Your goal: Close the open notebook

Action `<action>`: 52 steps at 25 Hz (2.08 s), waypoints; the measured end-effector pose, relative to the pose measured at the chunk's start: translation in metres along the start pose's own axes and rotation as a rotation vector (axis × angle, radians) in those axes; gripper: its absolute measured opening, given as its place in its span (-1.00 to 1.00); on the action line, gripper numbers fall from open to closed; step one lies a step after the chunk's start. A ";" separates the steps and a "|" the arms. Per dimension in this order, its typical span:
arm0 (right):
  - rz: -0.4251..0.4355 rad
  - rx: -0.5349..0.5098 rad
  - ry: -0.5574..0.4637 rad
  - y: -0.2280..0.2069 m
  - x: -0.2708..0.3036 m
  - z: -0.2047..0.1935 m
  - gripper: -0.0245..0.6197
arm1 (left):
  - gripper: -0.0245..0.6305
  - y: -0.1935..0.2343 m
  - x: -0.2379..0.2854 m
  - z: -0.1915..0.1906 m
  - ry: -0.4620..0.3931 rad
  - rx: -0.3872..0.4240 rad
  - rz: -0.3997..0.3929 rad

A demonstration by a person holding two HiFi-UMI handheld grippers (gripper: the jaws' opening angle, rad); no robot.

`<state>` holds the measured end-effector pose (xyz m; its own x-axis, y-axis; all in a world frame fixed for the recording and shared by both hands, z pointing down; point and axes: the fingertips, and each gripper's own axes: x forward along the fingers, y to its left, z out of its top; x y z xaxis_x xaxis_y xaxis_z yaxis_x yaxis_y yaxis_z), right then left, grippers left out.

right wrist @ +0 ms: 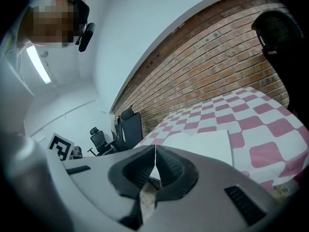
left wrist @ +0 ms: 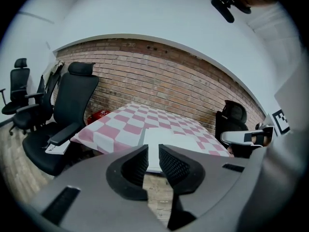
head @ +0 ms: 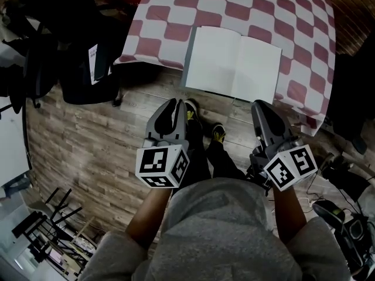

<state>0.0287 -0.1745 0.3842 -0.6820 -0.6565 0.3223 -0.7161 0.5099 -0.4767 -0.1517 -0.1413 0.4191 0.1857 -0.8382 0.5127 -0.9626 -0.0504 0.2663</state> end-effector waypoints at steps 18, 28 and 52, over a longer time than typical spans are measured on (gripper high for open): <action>-0.018 0.050 0.068 -0.020 0.016 -0.030 -0.84 | -0.52 0.028 0.053 -0.043 0.084 -0.164 0.016; -0.019 0.085 0.104 -0.019 0.030 -0.049 -0.84 | -0.38 0.035 0.073 -0.059 0.115 -0.315 -0.052; -0.040 0.140 0.146 -0.018 0.048 -0.069 -0.84 | -0.06 0.039 0.111 -0.083 0.186 -0.454 -0.118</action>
<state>-0.0015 -0.1766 0.4641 -0.6749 -0.5823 0.4533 -0.7224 0.3961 -0.5667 -0.1520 -0.1908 0.5544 0.3603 -0.7277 0.5836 -0.7576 0.1367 0.6382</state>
